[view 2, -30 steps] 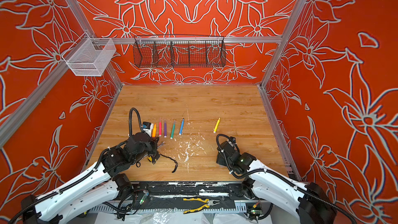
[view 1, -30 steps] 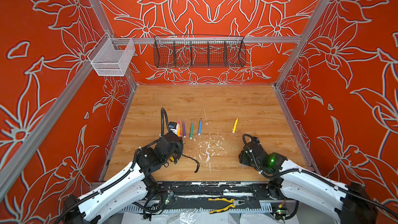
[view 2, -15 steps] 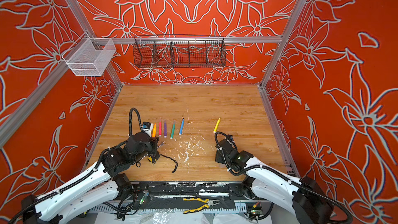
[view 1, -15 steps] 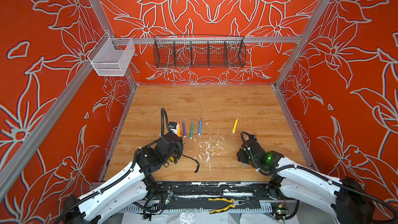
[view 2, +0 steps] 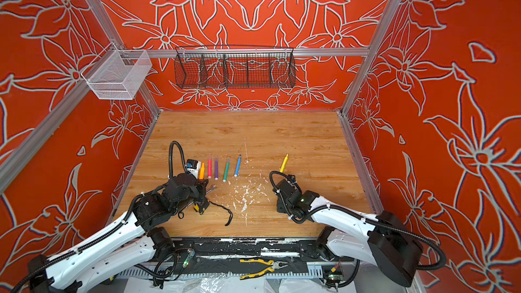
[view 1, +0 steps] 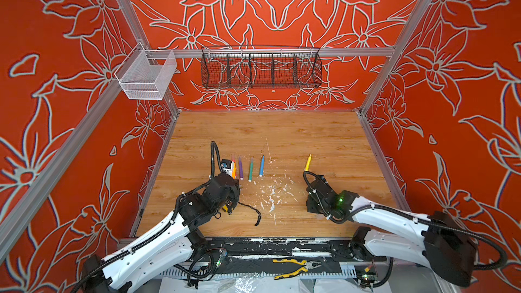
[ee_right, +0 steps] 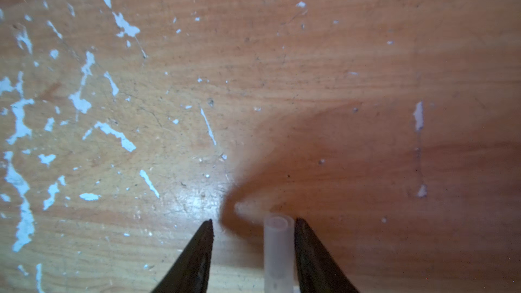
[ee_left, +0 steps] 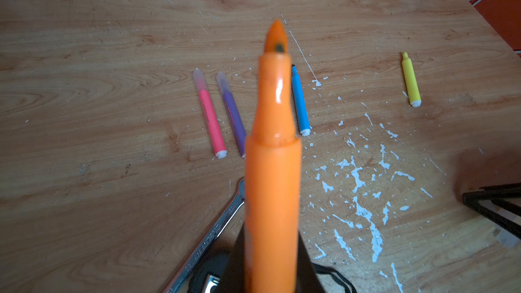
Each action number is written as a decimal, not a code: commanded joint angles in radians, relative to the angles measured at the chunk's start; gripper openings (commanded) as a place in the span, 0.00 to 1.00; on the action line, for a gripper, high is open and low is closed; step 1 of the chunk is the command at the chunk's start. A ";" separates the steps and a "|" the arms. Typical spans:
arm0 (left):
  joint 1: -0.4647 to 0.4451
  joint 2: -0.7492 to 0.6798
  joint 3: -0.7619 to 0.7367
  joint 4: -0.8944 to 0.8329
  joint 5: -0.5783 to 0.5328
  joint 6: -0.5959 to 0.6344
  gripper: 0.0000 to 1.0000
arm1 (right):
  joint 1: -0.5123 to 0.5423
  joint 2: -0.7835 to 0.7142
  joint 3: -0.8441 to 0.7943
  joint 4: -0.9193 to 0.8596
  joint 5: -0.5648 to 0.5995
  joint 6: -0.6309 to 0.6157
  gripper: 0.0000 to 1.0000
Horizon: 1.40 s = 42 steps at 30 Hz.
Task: Insert the pens into the pen caps
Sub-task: 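Lift the cap and bring it over the orange highlighter tip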
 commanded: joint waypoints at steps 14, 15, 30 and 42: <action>0.001 0.001 -0.007 -0.003 -0.005 -0.014 0.00 | 0.061 0.131 0.058 -0.103 0.100 0.027 0.39; 0.001 0.000 -0.007 -0.003 -0.006 -0.014 0.00 | 0.063 0.145 0.064 -0.103 0.100 0.026 0.37; 0.001 0.002 -0.008 -0.001 -0.005 -0.011 0.00 | 0.081 0.175 0.098 -0.125 0.102 0.031 0.30; 0.001 0.002 -0.008 -0.001 -0.005 -0.013 0.00 | 0.110 0.154 0.115 -0.165 0.082 0.041 0.32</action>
